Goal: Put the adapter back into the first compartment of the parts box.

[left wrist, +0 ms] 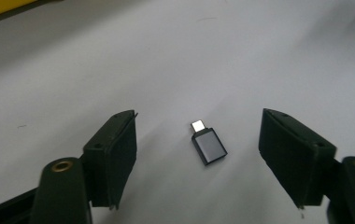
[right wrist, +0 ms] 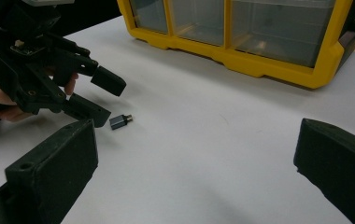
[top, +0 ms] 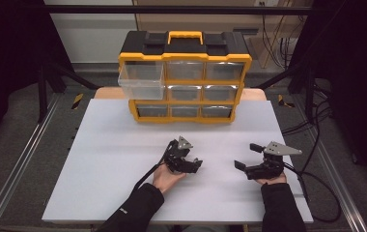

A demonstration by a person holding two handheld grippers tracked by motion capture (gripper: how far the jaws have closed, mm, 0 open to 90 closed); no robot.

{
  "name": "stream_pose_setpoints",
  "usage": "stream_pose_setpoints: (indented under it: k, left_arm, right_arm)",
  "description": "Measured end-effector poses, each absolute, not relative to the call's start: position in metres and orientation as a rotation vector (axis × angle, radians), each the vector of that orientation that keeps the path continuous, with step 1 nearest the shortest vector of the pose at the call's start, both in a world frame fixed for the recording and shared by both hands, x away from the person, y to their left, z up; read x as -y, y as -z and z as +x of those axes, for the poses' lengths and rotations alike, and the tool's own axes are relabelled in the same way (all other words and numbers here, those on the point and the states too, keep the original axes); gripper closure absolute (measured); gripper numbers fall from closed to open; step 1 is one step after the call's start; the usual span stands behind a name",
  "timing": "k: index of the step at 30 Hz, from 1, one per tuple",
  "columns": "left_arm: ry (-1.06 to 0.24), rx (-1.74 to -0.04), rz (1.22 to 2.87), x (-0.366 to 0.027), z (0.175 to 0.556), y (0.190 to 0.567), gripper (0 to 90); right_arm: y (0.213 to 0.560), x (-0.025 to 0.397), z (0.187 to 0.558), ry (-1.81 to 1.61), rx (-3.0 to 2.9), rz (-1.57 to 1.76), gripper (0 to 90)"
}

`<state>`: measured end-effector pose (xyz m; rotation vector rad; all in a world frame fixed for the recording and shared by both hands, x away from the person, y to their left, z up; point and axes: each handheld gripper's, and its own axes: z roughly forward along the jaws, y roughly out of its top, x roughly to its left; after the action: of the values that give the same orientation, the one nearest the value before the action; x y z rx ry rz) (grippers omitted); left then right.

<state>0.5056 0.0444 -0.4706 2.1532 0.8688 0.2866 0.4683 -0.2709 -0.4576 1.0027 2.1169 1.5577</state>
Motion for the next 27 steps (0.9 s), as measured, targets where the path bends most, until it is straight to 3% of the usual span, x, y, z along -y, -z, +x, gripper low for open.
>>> stream_pose_setpoints:
  k: [15, 27]
  left_arm:
    - [-0.259, -0.845, 2.173, -0.0389, 0.5011, 0.4721, 54.8]
    - [-0.285, -0.865, 2.191, -0.0354, 0.5002, 0.4735, 65.8]
  right_arm:
    - [0.4574, 0.2711, 0.4683, -1.559, -2.114, 1.002, 0.3]
    - [0.4574, 0.2711, 0.4684, -1.558, -2.115, 1.002, 0.3]
